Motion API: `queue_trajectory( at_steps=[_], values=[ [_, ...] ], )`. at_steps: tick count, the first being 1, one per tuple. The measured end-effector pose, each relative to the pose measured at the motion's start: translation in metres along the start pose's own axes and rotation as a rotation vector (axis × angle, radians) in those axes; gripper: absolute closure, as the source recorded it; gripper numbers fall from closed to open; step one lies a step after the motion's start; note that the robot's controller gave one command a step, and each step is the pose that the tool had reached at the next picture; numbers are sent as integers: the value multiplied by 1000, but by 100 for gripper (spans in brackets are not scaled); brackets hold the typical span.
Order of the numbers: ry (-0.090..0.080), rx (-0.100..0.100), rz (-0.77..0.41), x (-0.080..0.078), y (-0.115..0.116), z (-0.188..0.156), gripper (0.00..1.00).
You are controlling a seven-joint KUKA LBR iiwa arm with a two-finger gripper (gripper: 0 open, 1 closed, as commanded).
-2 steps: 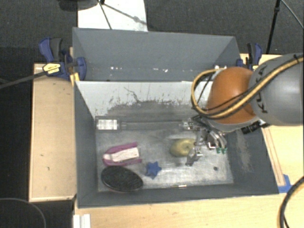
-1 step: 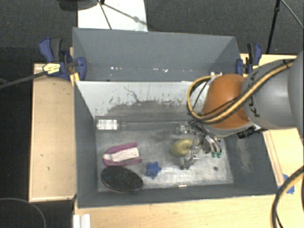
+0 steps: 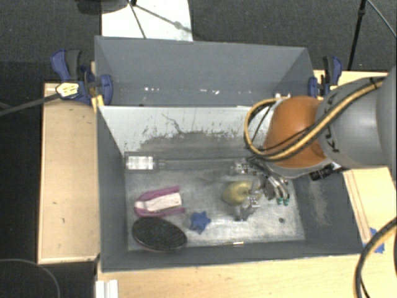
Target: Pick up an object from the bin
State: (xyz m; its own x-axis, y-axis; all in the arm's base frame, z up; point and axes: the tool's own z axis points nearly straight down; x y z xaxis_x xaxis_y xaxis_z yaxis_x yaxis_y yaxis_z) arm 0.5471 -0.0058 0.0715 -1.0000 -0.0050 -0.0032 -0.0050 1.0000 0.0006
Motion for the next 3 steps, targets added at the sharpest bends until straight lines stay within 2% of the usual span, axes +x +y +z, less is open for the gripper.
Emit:
queue_trajectory(
  at_steps=[1,3],
  values=[
    [3,-1,2,0,0,-1,100],
    [-5,-1,4,-2,1,-11,100]
  ],
)
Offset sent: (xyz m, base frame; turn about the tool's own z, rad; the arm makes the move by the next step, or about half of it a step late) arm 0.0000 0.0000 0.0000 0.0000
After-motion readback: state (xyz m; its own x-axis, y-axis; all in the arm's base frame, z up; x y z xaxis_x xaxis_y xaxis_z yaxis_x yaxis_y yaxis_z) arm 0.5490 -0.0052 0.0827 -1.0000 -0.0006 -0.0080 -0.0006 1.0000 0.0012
